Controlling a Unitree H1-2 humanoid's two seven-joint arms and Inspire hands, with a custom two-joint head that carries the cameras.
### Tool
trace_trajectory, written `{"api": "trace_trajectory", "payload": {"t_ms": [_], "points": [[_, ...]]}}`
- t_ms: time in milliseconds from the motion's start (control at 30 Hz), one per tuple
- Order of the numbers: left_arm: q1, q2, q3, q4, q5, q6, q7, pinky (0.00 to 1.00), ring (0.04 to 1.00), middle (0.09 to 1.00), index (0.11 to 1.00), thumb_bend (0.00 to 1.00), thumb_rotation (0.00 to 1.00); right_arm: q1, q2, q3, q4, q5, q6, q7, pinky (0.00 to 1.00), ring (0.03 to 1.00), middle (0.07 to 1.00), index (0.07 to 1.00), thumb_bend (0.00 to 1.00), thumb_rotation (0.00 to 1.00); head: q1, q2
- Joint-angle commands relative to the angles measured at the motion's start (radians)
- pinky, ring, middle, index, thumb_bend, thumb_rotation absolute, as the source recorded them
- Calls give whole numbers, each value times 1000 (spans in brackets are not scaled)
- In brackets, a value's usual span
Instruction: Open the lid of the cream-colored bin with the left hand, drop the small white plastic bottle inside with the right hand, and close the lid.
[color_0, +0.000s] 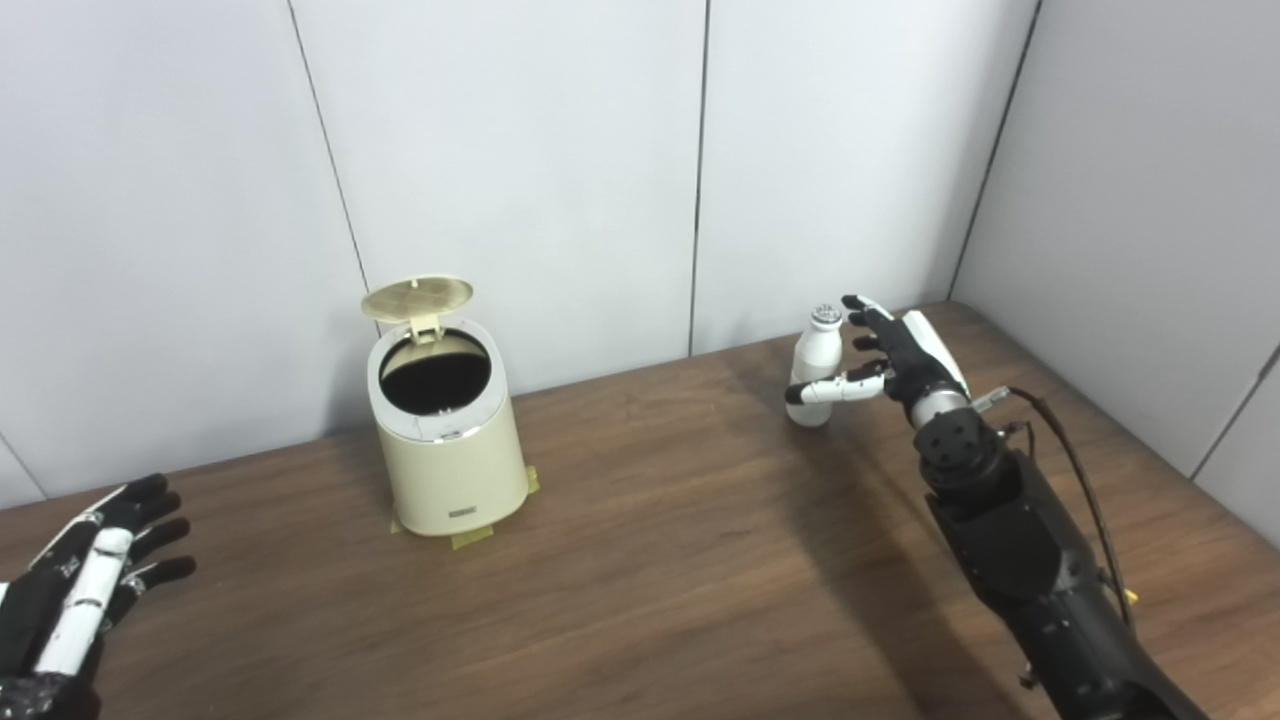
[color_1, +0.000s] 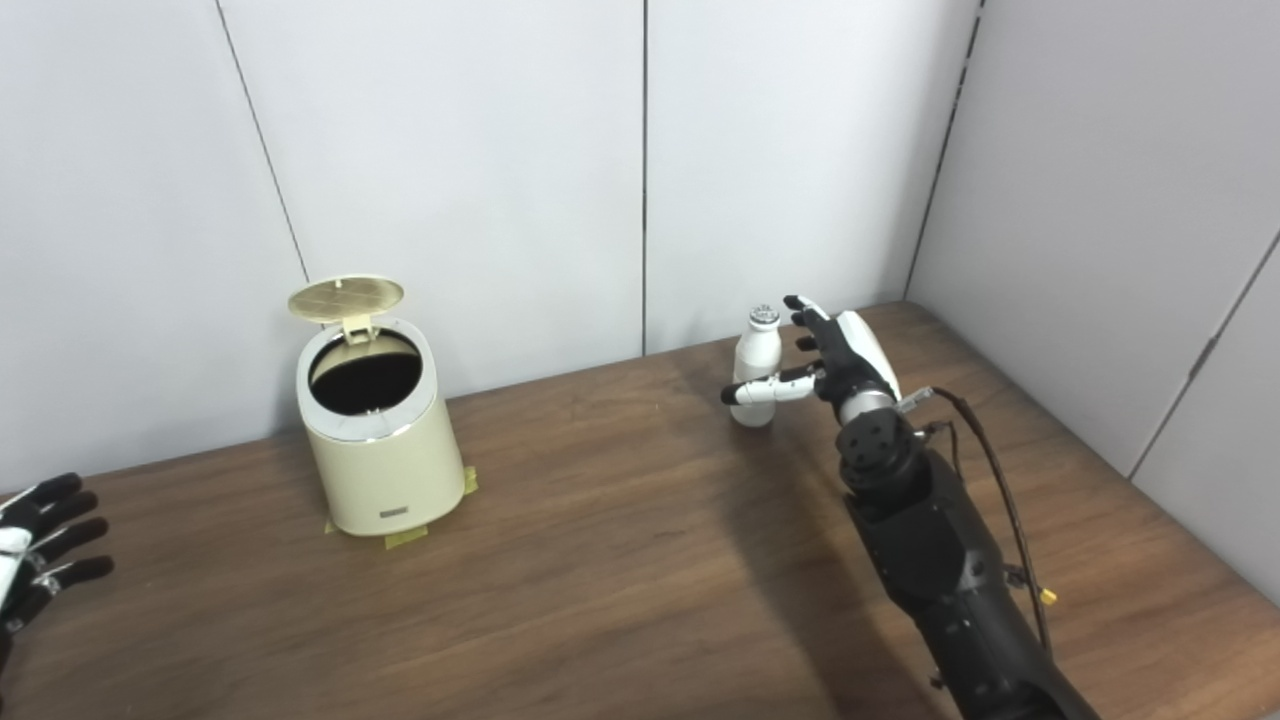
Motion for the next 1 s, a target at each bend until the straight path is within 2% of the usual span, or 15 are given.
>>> {"api": "trace_trajectory", "payload": {"t_ms": [0,333,467,833,967], "points": [[-31,21,7,-39,-2,-11,2,719,797,819,826,550,692,-60,-23,-2,-6,-21,-44,-31,715,832,903,900,951,215,0,2],[-34,28,2,-47,-9,-12,-11,721,803,823,826,585,684,-72,-23,6,42,-13,-99,-66,724,830,897,903,936,185,0,1],[-37,26,-1,-51,-11,0,-12,738,817,837,837,597,682,-73,-18,5,42,-13,-92,-77,707,815,889,896,934,184,1,4],[-39,38,-11,-59,-7,6,-20,765,833,854,857,552,695,-72,12,-9,38,3,-98,-96,764,844,873,883,894,127,1,17],[-37,50,-21,-63,9,3,-21,765,830,850,847,533,725,-77,19,1,56,-9,-113,-112,727,808,835,868,872,92,-2,20]]}}
